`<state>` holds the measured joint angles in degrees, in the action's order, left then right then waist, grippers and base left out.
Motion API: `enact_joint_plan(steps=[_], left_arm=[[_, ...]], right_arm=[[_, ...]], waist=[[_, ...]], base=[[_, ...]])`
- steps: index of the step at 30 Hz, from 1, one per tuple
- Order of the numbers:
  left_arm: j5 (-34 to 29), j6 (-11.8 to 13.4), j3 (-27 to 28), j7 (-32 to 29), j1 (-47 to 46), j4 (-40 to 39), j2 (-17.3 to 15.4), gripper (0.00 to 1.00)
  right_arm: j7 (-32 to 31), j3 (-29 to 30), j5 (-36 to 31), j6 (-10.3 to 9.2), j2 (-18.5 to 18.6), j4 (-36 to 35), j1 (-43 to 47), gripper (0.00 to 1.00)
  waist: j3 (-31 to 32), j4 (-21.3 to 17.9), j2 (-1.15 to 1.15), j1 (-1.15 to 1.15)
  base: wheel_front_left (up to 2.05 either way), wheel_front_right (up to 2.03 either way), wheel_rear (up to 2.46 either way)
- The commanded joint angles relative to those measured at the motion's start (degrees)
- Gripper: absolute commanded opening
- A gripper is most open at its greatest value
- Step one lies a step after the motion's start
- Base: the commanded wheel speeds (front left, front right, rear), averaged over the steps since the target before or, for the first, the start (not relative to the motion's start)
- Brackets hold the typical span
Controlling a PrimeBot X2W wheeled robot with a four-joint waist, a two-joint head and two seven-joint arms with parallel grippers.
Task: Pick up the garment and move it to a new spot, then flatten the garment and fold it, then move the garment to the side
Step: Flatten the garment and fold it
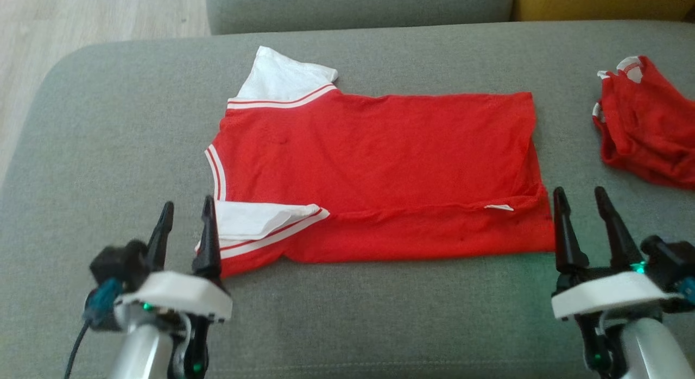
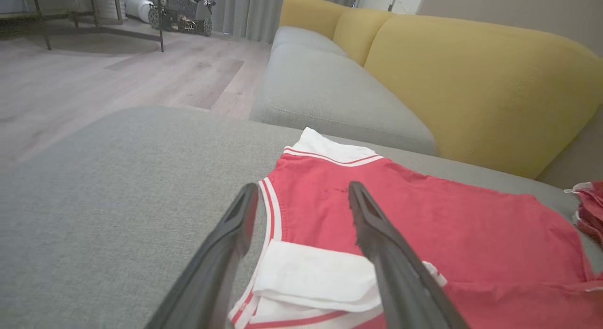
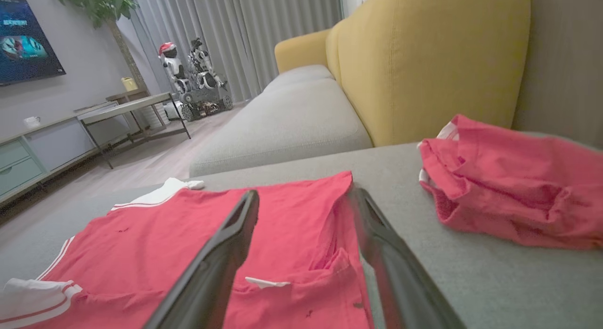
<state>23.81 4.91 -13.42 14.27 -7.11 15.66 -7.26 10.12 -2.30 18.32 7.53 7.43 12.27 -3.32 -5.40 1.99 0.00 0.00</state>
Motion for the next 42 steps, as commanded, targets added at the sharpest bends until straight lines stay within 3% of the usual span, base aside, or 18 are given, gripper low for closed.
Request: enact_joint_plan(steps=[1,6,14,31,42], left_arm=[[-0.83,0.38,2.67,0.65,-0.8,-3.18,-1.39,1.0],[-4.77,1.43,4.26,0.71,5.48,-11.15,-1.02,1.0],[-9.77,1.37,4.93,0.72,11.5,-15.59,0.09,1.0],[-11.27,-1.16,5.62,0.73,12.16,-11.22,0.77,1.0],[-7.14,-3.77,5.31,-3.61,6.66,-2.48,1.25,1.0]], right_arm=[[0.84,-0.7,-0.84,-0.04,0.54,-3.09,-0.76,1.0],[1.29,0.4,-3.42,-0.04,-0.45,-8.08,3.86,1.0],[-0.13,1.57,-5.79,-0.04,-2.53,-13.23,9.88,1.0],[-1.79,2.05,-6.16,-0.04,-4.05,-14.47,11.14,1.0],[-3.97,3.78,-5.41,-0.04,-2.63,-7.6,6.21,1.0]], waist=[[0.31,-0.01,0.0,0.0],[1.34,0.15,0.0,0.0],[2.44,0.36,0.0,0.0],[3.32,-0.27,0.0,0.0],[0.3,-0.73,0.0,0.0]], base=[[0.0,0.0,0.0],[0.0,0.0,0.0],[0.0,0.0,0.0],[0.0,0.0,0.0],[0.0,0.0,0.0]])
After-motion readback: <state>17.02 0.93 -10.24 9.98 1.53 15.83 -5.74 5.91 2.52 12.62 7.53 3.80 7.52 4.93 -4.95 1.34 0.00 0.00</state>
